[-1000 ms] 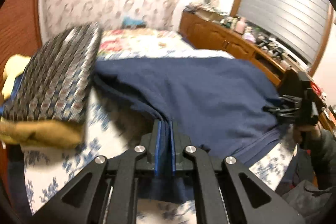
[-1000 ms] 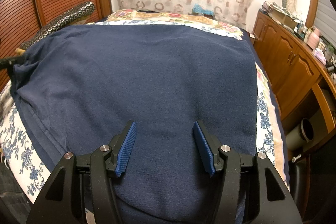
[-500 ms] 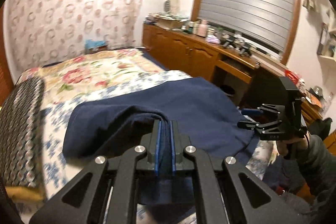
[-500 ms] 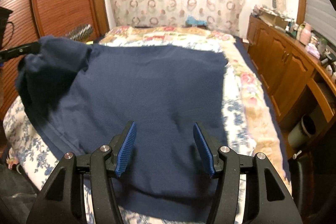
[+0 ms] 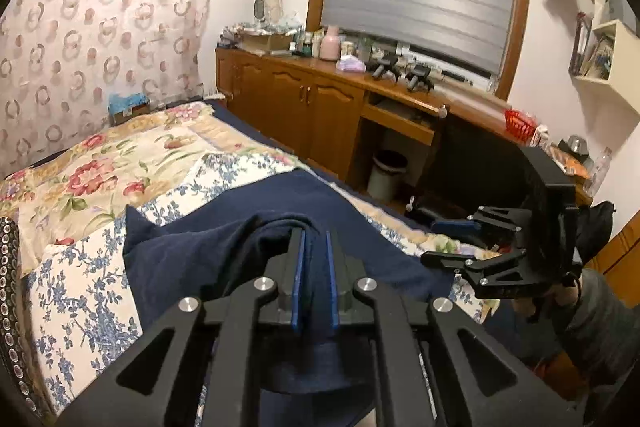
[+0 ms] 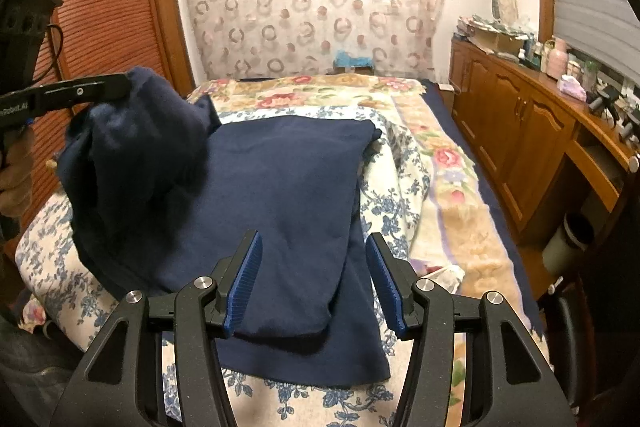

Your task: Fold small clothes

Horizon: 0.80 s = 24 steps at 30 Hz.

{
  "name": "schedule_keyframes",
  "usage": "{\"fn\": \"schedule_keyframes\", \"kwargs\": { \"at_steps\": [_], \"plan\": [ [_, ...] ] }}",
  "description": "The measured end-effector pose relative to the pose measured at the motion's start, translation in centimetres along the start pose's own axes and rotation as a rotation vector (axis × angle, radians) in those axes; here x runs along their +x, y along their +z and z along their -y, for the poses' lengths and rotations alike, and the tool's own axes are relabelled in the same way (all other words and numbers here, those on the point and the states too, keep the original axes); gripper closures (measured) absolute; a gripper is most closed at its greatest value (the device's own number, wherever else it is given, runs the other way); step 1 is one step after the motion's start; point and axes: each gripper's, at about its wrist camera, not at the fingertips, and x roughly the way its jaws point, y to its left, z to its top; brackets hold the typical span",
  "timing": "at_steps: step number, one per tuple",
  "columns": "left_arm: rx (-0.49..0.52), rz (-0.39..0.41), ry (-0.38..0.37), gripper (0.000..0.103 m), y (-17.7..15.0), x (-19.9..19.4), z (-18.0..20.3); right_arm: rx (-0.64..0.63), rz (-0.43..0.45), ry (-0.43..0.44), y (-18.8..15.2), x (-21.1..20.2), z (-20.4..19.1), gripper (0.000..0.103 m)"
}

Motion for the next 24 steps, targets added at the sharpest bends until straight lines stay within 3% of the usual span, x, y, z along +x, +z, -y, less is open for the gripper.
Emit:
{"fn": "schedule_keyframes", "kwargs": {
  "at_steps": [3,9,24],
  "plan": [
    [0.000,-0.007,0.015,0.070,-0.5,0.2,-0.3,-0.003,-0.008,0.003,0.0,0.3,0.1,0.048],
    [-0.029,-0.010,0.060,0.045,-2.0,-0.6,-1.9,-0.008,-0.014,0.027,0.5,1.2,-0.2,0.048],
    [-0.143,-0.016,0.257,0.045,-8.0,-3.7,-8.0,-0.123,-0.092,0.116,2.6,7.2,-5.7,0.048]
  ]
}}
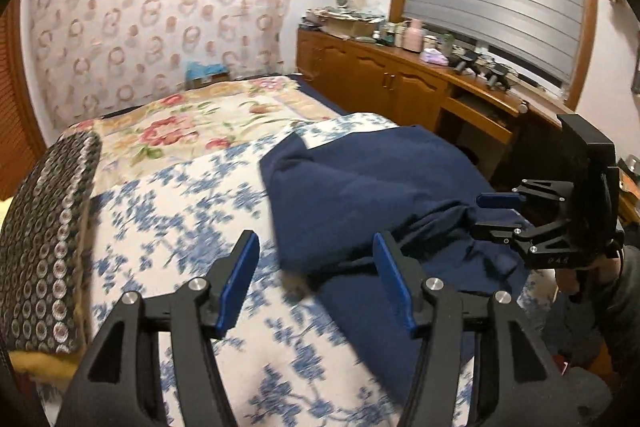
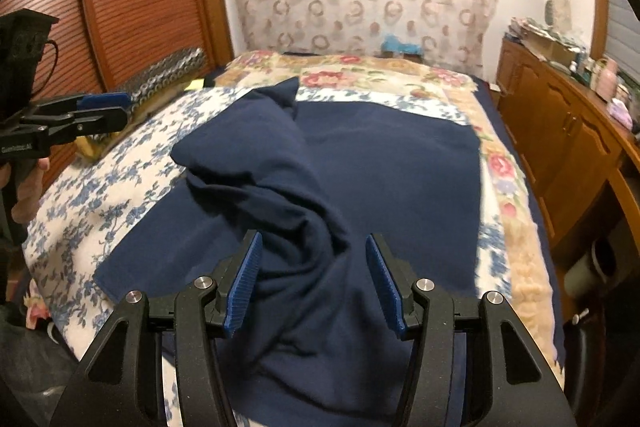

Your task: Fold small clothes

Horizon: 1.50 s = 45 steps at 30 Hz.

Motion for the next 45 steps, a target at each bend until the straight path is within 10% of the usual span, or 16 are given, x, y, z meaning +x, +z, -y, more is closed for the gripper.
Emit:
{"fn": "schedule_keyframes", "kwargs": {
  "at_steps": [18,25,37,45],
  "plan": [
    [-0.088,-0.007,0.066,0.045,-3.2,0.1,-4.2,-0.008,-0.084,0.011,0.0,3.8,0.2,0.048],
    [-0.104,-0.003,0.067,0.045,-3.5,0.0,-4.5,-0.051,-0.042,0.045,0.4,3.1,-0.6,0.094],
    [-0.102,0.013,0.061,0.045,-3.2,-0.4,-3.7,-0.088,0.155,0.021,3.3,-2.6,-1.5,0.097],
    [-0.088,0.035,0.049,0.045,-2.7,-0.9,-2.5,-0.028,0.086,-0.078,1.9,-2.5,2.8,0.097]
  ]
}}
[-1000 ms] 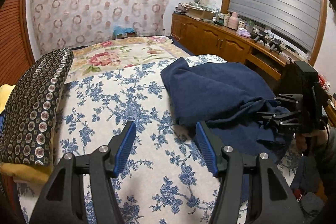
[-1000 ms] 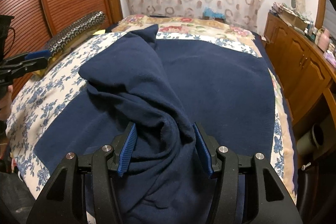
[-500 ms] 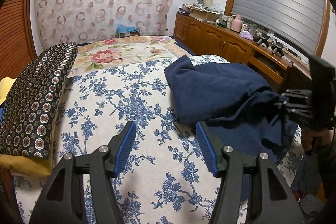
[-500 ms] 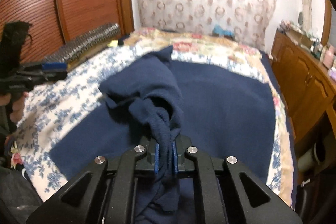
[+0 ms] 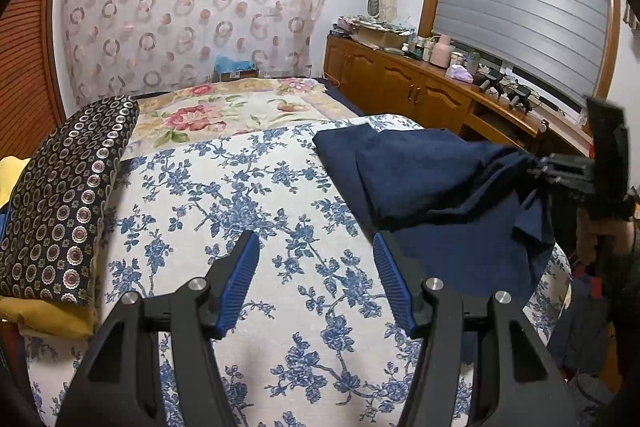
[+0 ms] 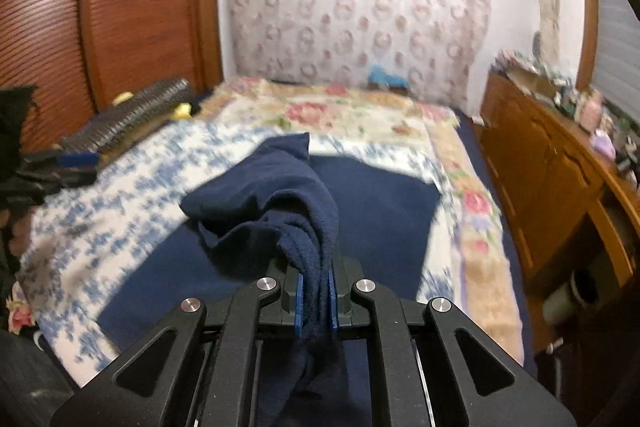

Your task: Fold small clothes

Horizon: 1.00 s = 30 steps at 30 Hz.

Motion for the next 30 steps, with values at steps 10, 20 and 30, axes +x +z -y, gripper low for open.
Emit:
{"fn": "schedule_keyframes", "kwargs": {
  "at_steps": [10,20,30],
  "plan": [
    [0.015,0.005,0.005,0.045,-0.1,0.1,0.6,0.021,-0.097,-0.063,-3.2,1.9,1.3,0.078],
    [0.016,0.007,-0.001,0.045,-0.3,0.1,1.1,0.008,-0.091,-0.099,-2.5,0.0,1.2,0.050],
    [0.022,-0.007,-0.008,0.045,-0.7,0.6,1.6,-0.084,-0.052,-0.024,1.2,1.4,-2.7,0.048]
  ]
}}
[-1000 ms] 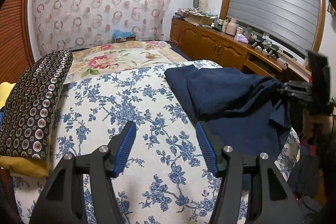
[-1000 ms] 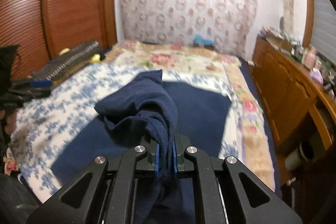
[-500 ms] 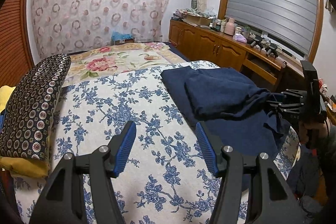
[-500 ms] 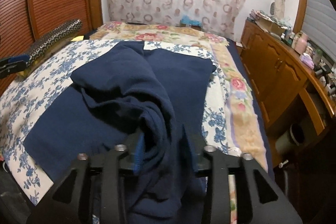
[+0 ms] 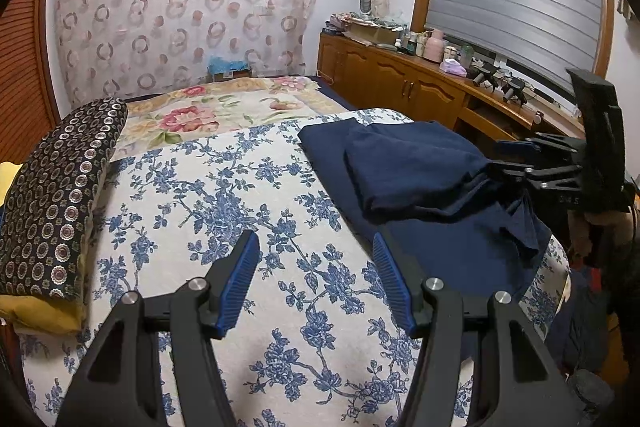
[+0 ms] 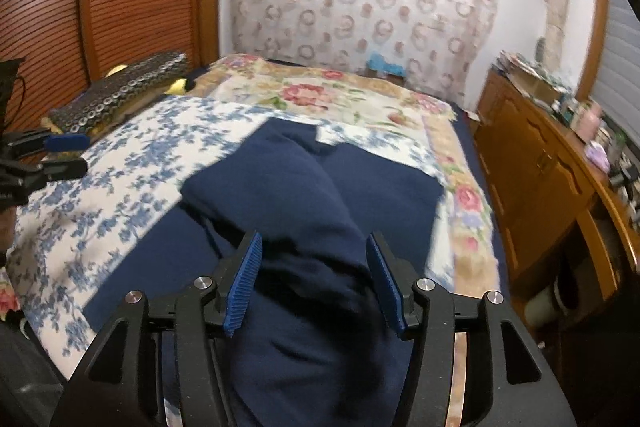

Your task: Fold small clothes

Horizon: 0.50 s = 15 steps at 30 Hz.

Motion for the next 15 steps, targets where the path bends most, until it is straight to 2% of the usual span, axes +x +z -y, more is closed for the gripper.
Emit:
{"fn": "schedule_keyframes", "kwargs": {
  "at_steps": [9,15],
  "plan": [
    [-0.001,0.001,0.001,0.045,-0.1,0.0,0.0,-0.078,-0.060,0.101,2.5,4.8,-4.4,0.048],
    [-0.002,-0.003,-0.001,0.045,-0.5,0.0,-0.3,-0.112,-0.125,0.139,3.1,8.0,-6.1,0.048]
  ]
}}
